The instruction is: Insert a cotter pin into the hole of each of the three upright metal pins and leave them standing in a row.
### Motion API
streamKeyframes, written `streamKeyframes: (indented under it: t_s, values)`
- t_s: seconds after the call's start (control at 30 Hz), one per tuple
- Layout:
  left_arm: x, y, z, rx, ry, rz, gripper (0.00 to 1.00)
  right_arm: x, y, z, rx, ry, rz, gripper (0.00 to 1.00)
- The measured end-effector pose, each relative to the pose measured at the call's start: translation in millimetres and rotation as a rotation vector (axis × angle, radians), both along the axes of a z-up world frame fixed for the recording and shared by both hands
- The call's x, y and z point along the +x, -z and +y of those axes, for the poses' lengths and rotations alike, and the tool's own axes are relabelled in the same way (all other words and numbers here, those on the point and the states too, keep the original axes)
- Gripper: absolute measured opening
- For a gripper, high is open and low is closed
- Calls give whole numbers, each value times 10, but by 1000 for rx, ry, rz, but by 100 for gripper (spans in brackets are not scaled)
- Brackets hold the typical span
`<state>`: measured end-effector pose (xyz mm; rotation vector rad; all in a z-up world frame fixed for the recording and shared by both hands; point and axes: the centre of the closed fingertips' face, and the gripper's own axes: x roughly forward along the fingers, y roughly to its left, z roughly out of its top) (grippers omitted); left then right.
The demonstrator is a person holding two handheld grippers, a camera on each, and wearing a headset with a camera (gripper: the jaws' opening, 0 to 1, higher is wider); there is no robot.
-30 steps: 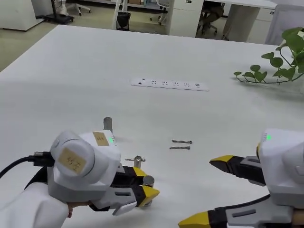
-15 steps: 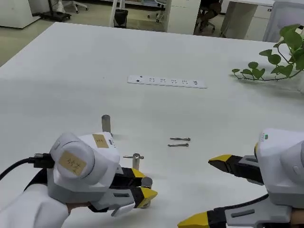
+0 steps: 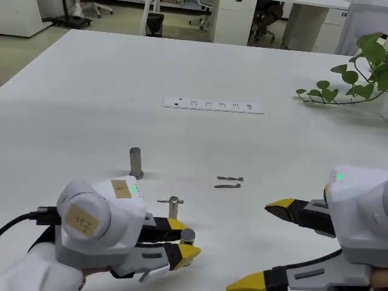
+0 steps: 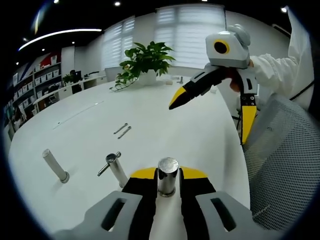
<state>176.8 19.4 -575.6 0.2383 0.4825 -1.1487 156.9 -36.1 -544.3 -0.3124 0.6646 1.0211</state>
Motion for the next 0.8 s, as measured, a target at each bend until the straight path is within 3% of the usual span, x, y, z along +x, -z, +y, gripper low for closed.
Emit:
streamKeyframes:
  t_s: [0.1,0.3,0.33,0.43,0.5,0.53,0.57,0.7,0.8]
  values:
    - [-56,-17,11,10,21,-14,29,-13,-4,8,1,1,2,87]
    - [-87,-148,43,-17,20,-12,40,-24,-21,-5,-5,0,-2,87]
    - [-46,-213,57,-23,1,-38,43,-22,-23,-13,-7,0,-2,87]
    - [-41,-394,70,-71,-4,-38,52,-18,-28,-35,-16,-1,-2,87]
    - [-34,-518,110,-94,-14,-53,57,-12,-38,-56,-19,0,-5,87]
    - [-24,-571,139,-94,-12,-81,61,-5,-47,-68,-19,2,-6,87]
    - [-28,-588,163,-89,-10,-90,65,6,-53,-74,-17,6,-9,87]
    - [-34,-672,312,-83,-34,-104,80,24,-64,-92,-16,12,-9,86]
    - [-59,-673,423,-74,-46,-93,92,44,-38,-126,-31,24,-5,85]
